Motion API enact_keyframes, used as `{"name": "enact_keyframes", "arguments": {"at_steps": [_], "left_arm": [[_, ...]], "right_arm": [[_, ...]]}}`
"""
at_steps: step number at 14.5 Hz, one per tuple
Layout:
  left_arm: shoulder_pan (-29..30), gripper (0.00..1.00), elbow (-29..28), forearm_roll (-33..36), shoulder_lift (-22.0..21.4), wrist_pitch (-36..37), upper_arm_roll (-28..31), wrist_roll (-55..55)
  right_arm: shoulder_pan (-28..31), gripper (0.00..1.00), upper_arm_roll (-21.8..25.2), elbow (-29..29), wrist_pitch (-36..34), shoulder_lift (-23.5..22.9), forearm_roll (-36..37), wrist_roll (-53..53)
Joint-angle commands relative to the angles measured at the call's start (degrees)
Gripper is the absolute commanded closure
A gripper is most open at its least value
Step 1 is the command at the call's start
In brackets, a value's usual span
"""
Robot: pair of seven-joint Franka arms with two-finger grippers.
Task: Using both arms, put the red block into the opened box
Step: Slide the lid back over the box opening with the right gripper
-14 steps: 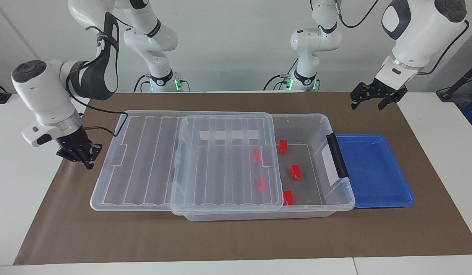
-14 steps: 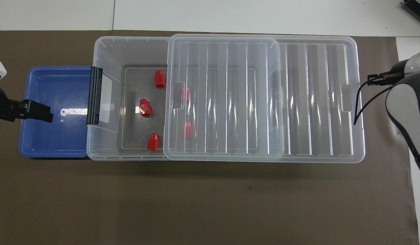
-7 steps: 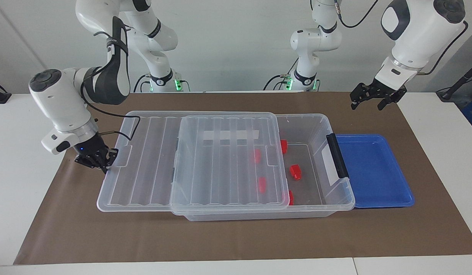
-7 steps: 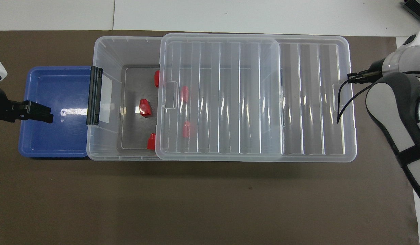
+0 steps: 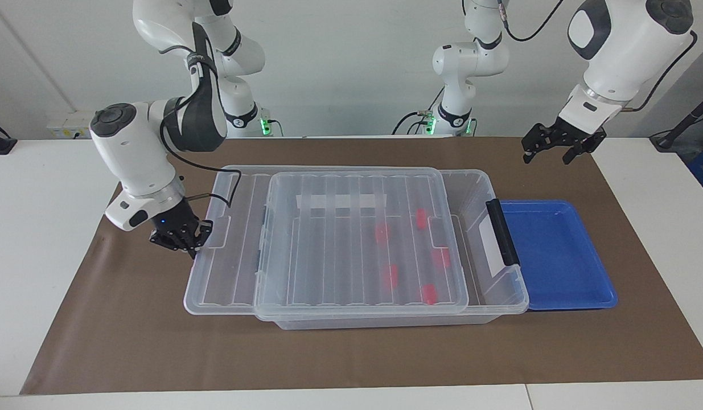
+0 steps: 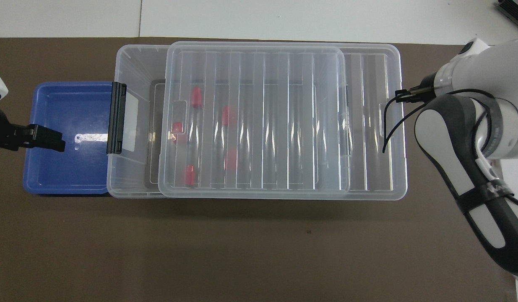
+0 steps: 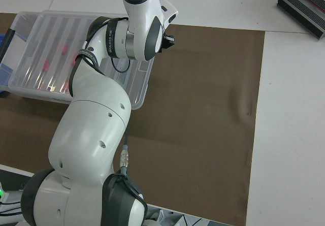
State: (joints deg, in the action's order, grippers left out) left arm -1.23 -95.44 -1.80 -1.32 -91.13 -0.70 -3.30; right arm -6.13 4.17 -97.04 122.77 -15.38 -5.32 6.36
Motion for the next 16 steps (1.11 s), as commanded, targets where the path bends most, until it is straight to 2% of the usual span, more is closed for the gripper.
{"name": "enact_keyframes", "arguments": {"at_steps": [1,9,12,16], "left_arm": [[0.44,0.00,-2.12,-0.84,-1.84,-1.77,0.00,-0.30],[0.53,0.00,-2.12,-0.92,-1.67,-3.88,0.00,0.05],[0.18,0.00,-2.03,-0.92,-1.58,-3.97,0.00,0.05],[-0.09,0.00,-1.95,-0.92,-1.49,-4.23,0.00,0.14]], "right_arm": [[-1.95,1.00,-0.04,-0.07,0.45,-0.09,-1.36,-3.80],[-5.65,1.00,-0.04,-0.25,0.36,0.09,-1.54,-9.43],[-5.83,1.00,-0.30,-0.25,0.54,0.17,-6.36,-9.79],[-5.83,1.00,-0.39,-0.25,0.36,0.17,-6.37,-9.70]]}}
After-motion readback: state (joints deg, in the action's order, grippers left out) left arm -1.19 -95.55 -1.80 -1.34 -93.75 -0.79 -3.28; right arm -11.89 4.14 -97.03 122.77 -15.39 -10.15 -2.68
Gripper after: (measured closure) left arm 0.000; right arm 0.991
